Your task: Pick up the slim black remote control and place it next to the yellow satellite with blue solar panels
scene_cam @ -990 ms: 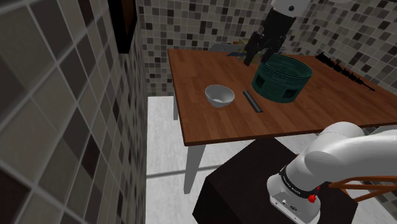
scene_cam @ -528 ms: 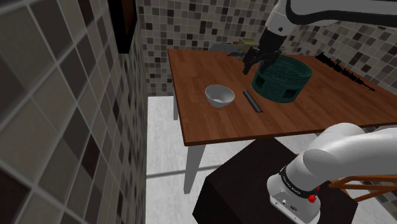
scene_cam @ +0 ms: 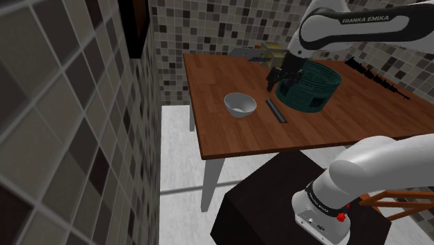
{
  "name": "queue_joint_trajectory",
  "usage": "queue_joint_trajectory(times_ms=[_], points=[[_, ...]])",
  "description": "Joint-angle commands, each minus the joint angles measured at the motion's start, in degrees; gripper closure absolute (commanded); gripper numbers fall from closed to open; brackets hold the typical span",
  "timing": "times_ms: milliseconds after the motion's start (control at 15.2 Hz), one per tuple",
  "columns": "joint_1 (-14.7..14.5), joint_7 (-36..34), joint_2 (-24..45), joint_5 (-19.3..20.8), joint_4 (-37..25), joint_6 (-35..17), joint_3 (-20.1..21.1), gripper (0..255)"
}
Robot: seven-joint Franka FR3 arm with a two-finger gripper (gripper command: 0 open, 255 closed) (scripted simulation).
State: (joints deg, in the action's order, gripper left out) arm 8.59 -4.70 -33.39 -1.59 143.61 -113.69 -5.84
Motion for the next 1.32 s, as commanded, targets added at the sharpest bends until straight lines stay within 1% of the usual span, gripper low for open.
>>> queue_joint_trajectory(times_ms=[0,396,726,1254], points=[[1.17,0.71,2.37,0.53,0.68,-2.59,-1.53,0],[4.14,2.66,10.43,1.23,2.27,-10.73,-5.84,0],[6.14,4.89,18.44,0.58,2.19,-17.3,-9.55,0],[5.67,6.45,23.6,-1.32,4.26,-24.21,-10.31,0]])
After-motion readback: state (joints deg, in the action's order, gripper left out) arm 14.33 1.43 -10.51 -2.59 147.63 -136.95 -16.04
